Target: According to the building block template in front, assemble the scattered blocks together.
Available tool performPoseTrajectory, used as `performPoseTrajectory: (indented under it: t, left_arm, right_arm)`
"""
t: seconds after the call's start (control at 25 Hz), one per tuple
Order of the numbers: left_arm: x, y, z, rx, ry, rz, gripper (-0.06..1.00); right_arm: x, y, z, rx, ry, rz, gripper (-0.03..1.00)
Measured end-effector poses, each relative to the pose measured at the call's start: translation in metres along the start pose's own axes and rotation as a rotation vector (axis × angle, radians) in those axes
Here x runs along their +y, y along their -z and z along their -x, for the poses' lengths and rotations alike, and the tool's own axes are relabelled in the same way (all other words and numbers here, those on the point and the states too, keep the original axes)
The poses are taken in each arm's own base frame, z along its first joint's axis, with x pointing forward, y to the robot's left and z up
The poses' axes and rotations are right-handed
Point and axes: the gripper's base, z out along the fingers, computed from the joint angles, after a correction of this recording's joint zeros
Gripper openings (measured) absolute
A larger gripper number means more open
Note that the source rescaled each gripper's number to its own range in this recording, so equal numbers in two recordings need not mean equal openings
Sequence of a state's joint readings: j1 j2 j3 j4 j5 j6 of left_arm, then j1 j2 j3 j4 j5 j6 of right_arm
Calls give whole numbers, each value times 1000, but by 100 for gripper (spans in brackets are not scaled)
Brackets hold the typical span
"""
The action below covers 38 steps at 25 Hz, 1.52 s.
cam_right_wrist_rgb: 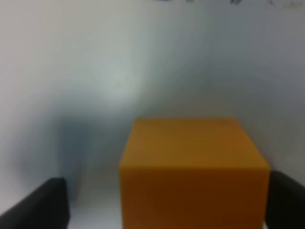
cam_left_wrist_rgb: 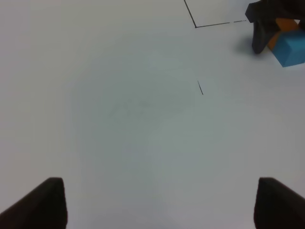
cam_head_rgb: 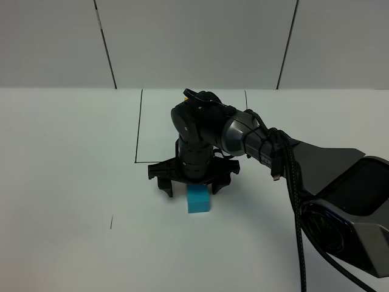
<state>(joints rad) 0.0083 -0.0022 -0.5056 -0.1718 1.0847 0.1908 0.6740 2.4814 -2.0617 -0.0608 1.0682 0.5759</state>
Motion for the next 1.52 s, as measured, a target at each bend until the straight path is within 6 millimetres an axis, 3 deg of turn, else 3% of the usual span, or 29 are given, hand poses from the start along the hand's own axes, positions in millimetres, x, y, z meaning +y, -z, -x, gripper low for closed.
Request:
performPoseTrajectory:
  t: [0.08, 0.16, 0.36, 0.64, 0.92, 1.08, 1.32, 1.52]
  left_arm:
    - [0, 0, 0, 0, 0, 0, 68]
    - [0, 0, 0, 0, 0, 0, 68]
    - [0, 0, 0, 0, 0, 0, 68]
    - [0, 0, 0, 0, 0, 0, 68]
    - [0, 0, 0, 0, 0, 0, 68]
    - [0, 0, 0, 0, 0, 0, 68]
    - [0, 0, 0, 0, 0, 0, 68]
    - [0, 0, 0, 0, 0, 0, 68]
  right_arm:
    - [0, 0, 0, -1, 0, 0, 89]
    - [0, 2, 1, -5, 1, 1, 98]
    - [0, 12, 2, -17, 1, 4, 99]
    - [0, 42, 5, -53, -3, 28, 99]
    - [-12, 99, 11, -125, -28, 69, 99]
    - [-46, 128, 26, -171, -86, 71, 98]
    - [-127, 171, 50, -275, -219, 21, 97]
    - [-193, 196, 49, -289, -300, -59, 96]
